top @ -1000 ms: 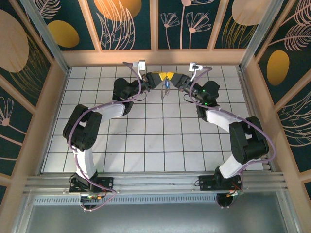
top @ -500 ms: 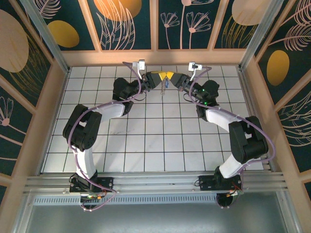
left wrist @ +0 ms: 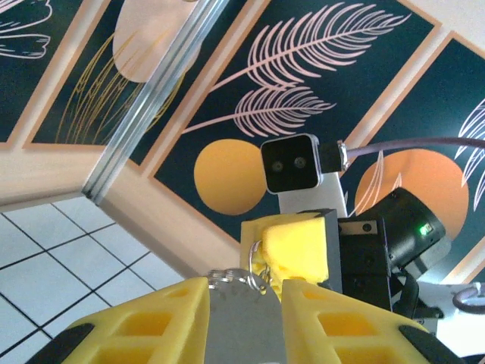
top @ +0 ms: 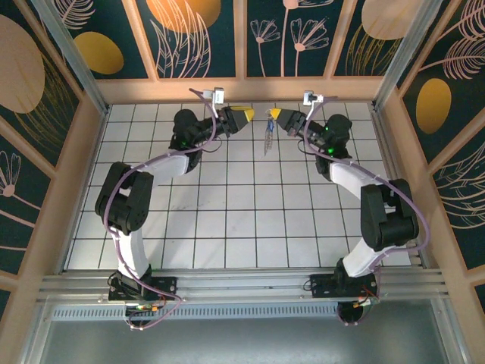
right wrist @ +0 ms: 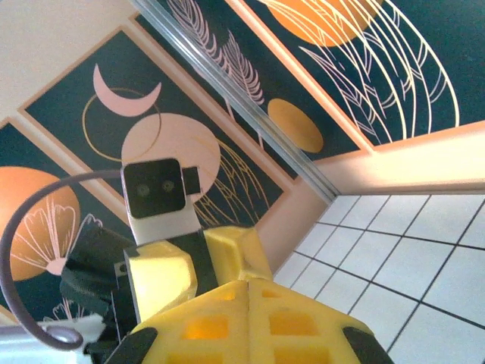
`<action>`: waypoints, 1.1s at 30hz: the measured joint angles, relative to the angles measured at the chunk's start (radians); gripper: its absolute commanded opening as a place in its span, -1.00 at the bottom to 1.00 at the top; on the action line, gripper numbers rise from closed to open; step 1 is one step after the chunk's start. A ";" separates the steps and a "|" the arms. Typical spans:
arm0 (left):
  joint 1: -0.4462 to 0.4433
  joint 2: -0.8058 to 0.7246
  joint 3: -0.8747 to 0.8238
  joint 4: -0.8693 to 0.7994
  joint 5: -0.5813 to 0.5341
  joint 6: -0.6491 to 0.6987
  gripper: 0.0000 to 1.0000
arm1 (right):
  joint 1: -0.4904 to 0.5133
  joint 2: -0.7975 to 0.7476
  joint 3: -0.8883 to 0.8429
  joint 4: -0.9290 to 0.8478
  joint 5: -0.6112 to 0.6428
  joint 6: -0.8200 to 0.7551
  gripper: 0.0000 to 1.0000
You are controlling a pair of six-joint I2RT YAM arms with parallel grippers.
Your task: Put the keys on the keyring
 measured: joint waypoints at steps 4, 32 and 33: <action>0.008 0.000 0.055 -0.075 0.052 0.054 -0.34 | -0.009 0.015 0.059 -0.077 -0.051 -0.050 -1.00; 0.023 0.100 0.283 -0.388 0.260 0.203 -0.29 | -0.025 0.117 0.222 -0.297 -0.277 -0.178 -1.00; 0.023 0.100 0.286 -0.388 0.260 0.203 -0.29 | -0.024 0.117 0.222 -0.297 -0.277 -0.178 -1.00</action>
